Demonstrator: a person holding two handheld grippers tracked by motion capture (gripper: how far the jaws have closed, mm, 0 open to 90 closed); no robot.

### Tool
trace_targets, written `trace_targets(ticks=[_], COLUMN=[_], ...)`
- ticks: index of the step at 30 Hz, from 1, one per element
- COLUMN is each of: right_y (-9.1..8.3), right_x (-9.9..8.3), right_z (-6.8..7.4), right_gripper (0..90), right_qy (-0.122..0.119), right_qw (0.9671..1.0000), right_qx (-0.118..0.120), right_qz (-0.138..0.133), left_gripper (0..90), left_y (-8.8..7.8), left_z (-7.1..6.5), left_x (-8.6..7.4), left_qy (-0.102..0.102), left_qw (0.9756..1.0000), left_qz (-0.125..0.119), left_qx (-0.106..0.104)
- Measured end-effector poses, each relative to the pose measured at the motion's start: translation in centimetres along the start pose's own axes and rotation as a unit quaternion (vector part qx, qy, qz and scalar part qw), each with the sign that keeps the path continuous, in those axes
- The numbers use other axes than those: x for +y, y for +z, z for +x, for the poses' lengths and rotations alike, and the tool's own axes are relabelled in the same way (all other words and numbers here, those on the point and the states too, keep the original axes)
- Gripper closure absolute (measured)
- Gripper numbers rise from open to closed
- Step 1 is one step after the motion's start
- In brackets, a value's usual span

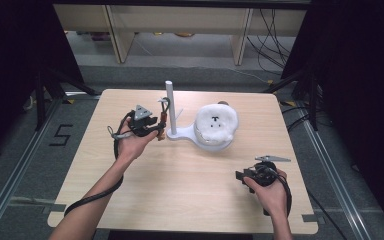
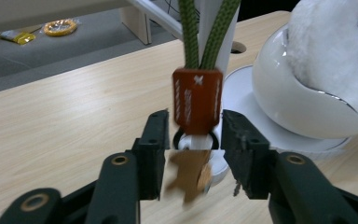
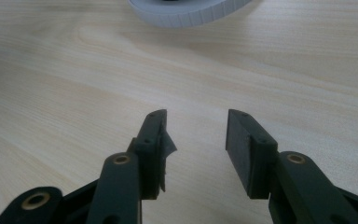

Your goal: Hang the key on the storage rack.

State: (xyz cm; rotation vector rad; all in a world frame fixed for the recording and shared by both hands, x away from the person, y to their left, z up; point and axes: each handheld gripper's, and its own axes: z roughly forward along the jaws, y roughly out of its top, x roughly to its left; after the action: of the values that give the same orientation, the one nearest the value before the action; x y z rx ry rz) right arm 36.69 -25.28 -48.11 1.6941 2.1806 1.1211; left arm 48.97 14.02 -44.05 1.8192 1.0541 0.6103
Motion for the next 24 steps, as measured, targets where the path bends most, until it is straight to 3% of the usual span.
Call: trace_targets(ticks=[6,8,24], right_y=[-0.1,0.1,0.0], right_x=[0.0,0.0,0.0], right_z=[0.2,0.0,-0.1], right_gripper=[58.8,58.5,57.3], right_qy=[0.011,0.0,-0.002], right_qw=[0.9999,1.0,1.0], right_qx=[0.001,-0.004,-0.002], right_qz=[0.005,-0.001,-0.001], left_gripper=[54.3,52.0,45.5], left_y=[-0.6,-1.1,-4.7], left_z=[0.2,0.3,0.5], left_x=[-0.1,0.0,-0.4], left_qy=[0.006,0.007,0.014], left_qw=[1.0,0.9999,0.9998], left_qz=[-0.004,-0.01,-0.007], left_qx=[0.003,0.003,0.012])
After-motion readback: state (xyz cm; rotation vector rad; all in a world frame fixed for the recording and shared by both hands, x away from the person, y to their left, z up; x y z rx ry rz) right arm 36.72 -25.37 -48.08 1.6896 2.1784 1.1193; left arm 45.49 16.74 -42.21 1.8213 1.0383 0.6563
